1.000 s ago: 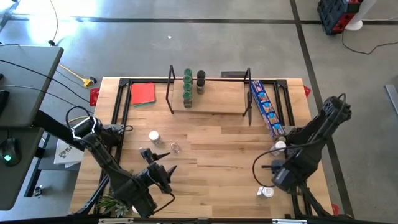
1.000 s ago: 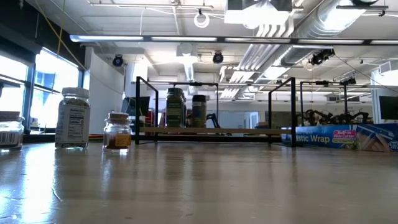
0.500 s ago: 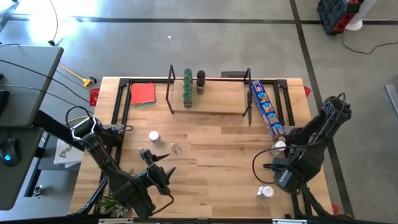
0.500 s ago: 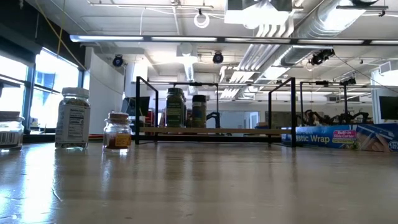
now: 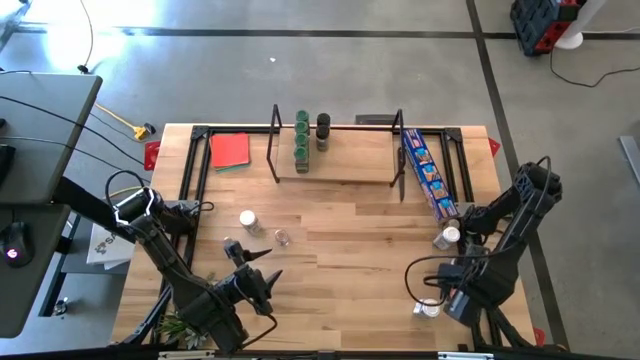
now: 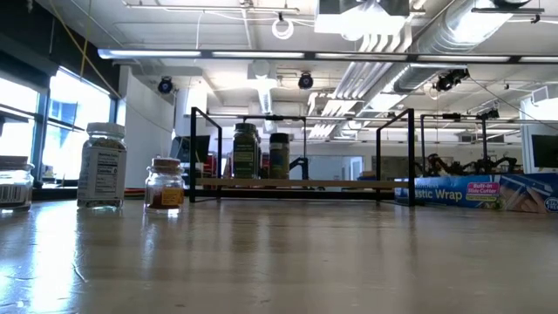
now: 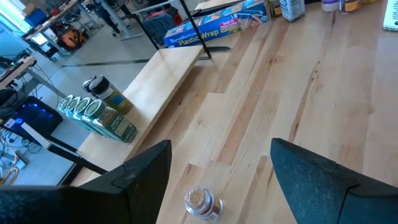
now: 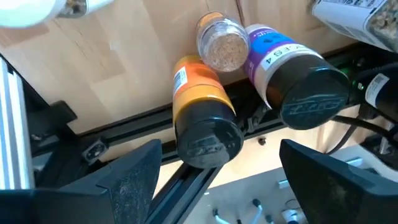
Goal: Shelf spices
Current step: Put the bottom black seasoning bottle on the shelf aligned with the other black seasoning bottles
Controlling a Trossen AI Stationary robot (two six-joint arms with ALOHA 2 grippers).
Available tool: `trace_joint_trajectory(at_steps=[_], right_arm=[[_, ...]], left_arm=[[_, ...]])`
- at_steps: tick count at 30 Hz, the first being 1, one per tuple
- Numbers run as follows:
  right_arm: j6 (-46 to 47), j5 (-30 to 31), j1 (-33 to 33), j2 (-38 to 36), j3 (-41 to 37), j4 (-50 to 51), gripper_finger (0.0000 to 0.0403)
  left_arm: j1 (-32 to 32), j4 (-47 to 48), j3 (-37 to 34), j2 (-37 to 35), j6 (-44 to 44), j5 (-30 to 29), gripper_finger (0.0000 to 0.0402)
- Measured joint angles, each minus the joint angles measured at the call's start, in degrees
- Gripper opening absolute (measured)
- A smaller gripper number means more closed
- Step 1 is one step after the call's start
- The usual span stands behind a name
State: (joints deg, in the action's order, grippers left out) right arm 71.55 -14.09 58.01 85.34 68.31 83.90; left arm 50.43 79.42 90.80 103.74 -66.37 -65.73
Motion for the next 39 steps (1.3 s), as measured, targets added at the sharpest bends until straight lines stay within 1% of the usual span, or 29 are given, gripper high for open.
trace_joint_trajectory(at_steps=[4,8,14,16,20,23,28,30,33,34,36,39], right_arm=[[1.87,-2.41,1.56,-2.53,-4.78,-3.38,0.0320],[3.45,-2.77,2.04,-4.67,-9.34,-6.25,0.0319],[2.87,-2.42,2.04,-5.18,-13.44,-14.62,0.0318],[3.01,-1.88,2.04,-5.20,-14.11,-15.61,0.0318],[3.26,1.06,1.97,-5.18,-14.13,-16.66,0.0312],[4.07,1.40,1.66,-5.17,-14.11,-17.51,0.0281],[6.07,-0.93,1.46,-5.21,-14.01,-17.95,0.0185],[6.58,-3.41,0.47,-5.17,-14.02,-19.06,0.0184],[6.53,-8.61,-2.15,-5.09,-11.52,-19.63,0.0184],[6.33,-9.16,-3.31,-5.09,-9.75,-19.09,0.0184],[5.45,-8.95,-6.12,-5.09,-5.28,-16.76,0.0184],[3.69,-5.13,-11.40,-4.22,2.91,-9.83,0.0184]], left_arm=[[0.06,-0.03,0.00,0.00,-0.02,0.00,0.0268],[0.28,-0.02,0.00,0.00,-0.04,-0.05,0.0268],[0.28,-0.04,0.00,0.00,-0.53,-0.05,0.0268],[0.28,-0.04,0.00,0.00,-0.68,-0.05,0.0268],[0.28,-0.05,0.00,0.00,-0.92,-0.02,0.0268],[0.28,-0.07,0.00,-0.01,-0.97,-0.03,0.0268],[0.28,-0.07,0.00,-0.02,-0.98,-0.02,0.0268],[0.28,-0.07,0.00,-0.01,-0.98,-0.03,0.0268],[0.28,-0.07,0.00,-0.01,-0.96,-0.01,0.0268],[0.28,-0.06,0.00,0.00,-0.98,0.03,0.0268],[0.18,-0.07,0.02,0.00,-0.98,0.26,0.0268],[-0.15,-0.07,0.02,0.00,-0.98,0.52,0.0268]])
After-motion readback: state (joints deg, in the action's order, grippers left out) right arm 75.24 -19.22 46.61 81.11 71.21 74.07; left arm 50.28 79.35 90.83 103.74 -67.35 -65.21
